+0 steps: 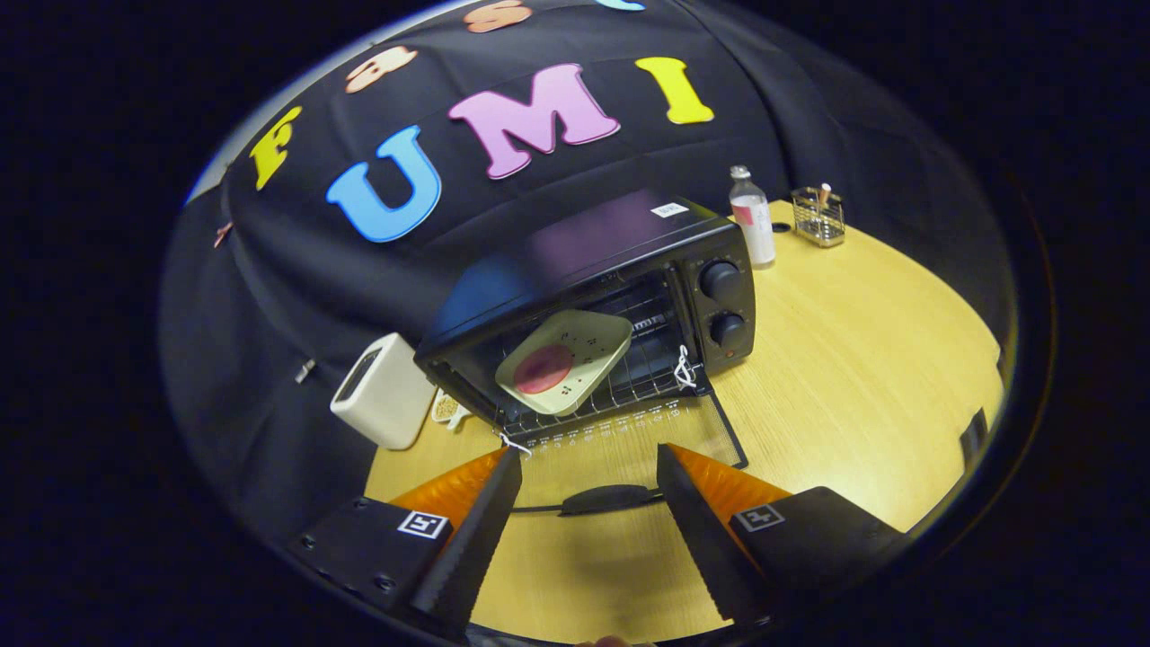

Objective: Open the toaster oven, put the food inside, and close the toaster oven door.

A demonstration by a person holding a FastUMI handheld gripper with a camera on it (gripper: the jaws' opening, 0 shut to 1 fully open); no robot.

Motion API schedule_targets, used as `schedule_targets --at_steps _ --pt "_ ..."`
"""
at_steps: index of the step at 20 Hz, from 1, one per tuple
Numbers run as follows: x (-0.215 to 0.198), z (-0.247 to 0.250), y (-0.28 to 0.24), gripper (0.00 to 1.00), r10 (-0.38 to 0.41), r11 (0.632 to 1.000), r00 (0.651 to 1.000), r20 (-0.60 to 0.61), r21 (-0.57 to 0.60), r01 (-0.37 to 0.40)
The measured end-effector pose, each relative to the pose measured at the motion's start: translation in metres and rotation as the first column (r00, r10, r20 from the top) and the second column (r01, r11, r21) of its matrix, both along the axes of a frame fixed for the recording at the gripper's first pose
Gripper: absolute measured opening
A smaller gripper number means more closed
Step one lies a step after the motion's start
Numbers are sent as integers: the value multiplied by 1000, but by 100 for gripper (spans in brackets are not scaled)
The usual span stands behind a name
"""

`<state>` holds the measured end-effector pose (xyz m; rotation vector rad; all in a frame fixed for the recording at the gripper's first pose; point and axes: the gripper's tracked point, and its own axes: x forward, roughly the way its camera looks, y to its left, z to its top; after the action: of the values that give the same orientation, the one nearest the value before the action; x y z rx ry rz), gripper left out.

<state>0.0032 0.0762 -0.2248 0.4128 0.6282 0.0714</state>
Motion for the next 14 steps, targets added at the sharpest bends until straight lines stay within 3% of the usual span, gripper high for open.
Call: schedule_targets --at_steps 4,14 --pt "-27 -20 6 100 97 983 995 -30 -152 -100" --pt "-64 -86 7 100 122 943 971 -206 -282 -178"
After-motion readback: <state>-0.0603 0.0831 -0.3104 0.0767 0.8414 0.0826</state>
